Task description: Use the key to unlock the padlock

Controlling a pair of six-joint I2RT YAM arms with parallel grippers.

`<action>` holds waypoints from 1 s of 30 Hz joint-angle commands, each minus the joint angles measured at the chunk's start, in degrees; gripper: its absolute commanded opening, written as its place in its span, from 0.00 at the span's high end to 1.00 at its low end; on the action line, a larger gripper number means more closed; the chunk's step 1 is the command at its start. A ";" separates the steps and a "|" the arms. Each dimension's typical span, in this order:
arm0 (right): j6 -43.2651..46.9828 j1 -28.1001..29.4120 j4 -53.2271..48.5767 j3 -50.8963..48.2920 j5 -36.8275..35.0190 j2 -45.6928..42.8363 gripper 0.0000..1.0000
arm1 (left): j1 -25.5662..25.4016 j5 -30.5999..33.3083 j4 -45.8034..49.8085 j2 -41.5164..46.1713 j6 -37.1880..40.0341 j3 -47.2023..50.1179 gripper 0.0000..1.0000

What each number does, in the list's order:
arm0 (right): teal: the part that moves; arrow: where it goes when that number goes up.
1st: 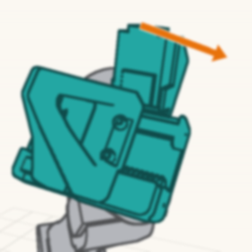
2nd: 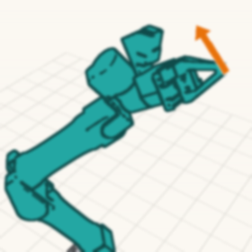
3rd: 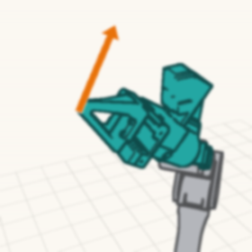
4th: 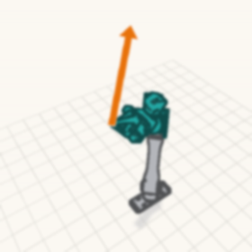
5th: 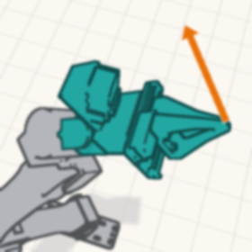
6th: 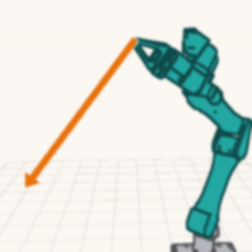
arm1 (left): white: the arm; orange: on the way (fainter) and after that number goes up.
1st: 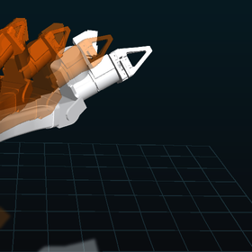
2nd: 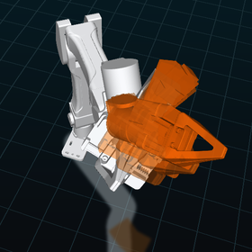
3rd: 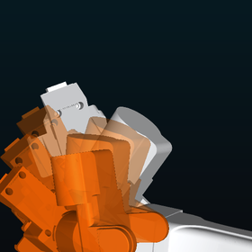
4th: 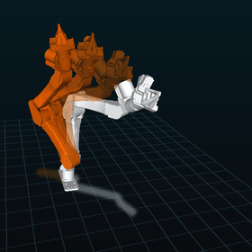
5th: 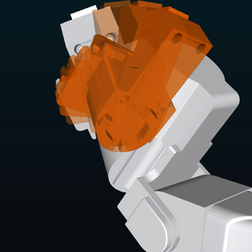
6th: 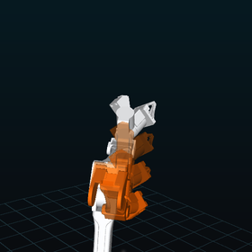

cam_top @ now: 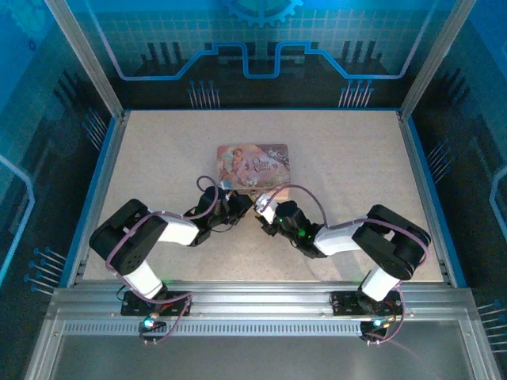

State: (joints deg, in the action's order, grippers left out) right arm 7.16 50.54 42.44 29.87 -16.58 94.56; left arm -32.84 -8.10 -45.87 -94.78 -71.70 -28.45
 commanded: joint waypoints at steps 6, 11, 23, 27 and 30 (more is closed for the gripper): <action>7.41 3.50 9.75 -2.68 -8.65 3.33 0.64 | 0.14 -3.50 0.40 2.45 -0.20 -0.29 0.96; 8.01 3.68 12.32 -4.88 -10.61 2.70 0.64 | 0.37 -3.47 0.87 2.85 -0.01 -0.37 0.96; 13.58 5.17 15.51 -5.71 -9.11 2.03 0.65 | 0.40 -3.64 0.65 2.41 -0.19 -0.38 0.96; 14.39 5.27 14.54 -4.74 -9.69 2.07 0.65 | 0.39 -3.68 0.40 2.31 -0.24 -0.31 0.96; 14.48 5.34 14.26 -4.16 -10.09 2.27 0.67 | 0.32 -3.68 0.13 2.31 -0.31 -0.14 0.96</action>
State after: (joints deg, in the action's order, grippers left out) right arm 20.64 55.13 54.74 24.84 -25.43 97.10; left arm -32.73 -9.28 -44.16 -93.78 -71.64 -28.45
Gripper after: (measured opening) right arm 0.335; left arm 0.052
